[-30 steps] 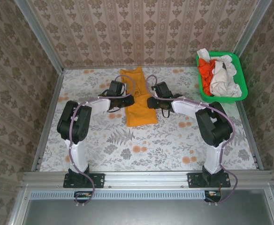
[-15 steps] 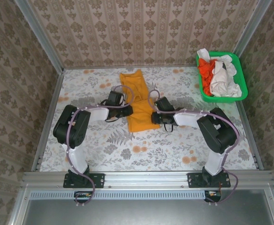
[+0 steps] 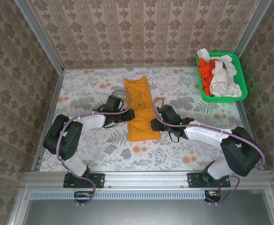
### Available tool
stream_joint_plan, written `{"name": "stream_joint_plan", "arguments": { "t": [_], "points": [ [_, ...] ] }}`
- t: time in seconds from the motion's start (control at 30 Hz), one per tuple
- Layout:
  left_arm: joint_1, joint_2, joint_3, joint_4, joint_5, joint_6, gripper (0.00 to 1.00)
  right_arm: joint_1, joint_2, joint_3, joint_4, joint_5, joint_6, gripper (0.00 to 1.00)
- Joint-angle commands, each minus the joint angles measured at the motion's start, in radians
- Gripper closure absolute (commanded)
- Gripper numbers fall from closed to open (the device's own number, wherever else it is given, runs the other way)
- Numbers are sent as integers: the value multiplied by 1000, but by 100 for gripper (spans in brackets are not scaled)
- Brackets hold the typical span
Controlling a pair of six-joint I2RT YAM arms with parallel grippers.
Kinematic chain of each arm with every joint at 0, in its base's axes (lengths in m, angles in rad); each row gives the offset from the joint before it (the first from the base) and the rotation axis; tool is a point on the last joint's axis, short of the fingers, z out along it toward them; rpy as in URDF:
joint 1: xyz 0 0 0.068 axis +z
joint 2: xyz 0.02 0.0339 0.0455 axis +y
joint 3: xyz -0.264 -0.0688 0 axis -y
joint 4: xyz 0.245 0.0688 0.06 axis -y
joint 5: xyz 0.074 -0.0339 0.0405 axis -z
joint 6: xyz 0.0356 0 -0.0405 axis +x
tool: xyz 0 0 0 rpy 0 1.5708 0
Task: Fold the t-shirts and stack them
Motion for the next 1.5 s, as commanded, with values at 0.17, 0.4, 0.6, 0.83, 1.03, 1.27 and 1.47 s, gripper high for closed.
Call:
{"name": "stream_joint_plan", "arguments": {
  "t": [0.17,0.4,0.6,0.83,1.03,1.27,1.47],
  "points": [
    [203,-226,15,-127,-18,110,0,26,-95,45,-58,-189,-820,16],
    [413,-450,-52,-272,23,199,0,168,-23,87,-183,-107,-1151,18],
    [459,-534,-95,-313,43,232,0,213,125,118,-105,-46,-1173,26],
    [459,-517,-115,-289,74,209,0,215,258,147,-36,-29,-1200,34],
    [424,-469,-119,-253,88,189,0,215,305,159,-35,-23,-1202,62],
    [351,-386,-98,-203,79,161,0,216,249,151,-120,-51,-1180,91],
    [198,-190,-19,-100,75,62,0,238,142,117,-237,-87,-1111,99]
  ]
}}
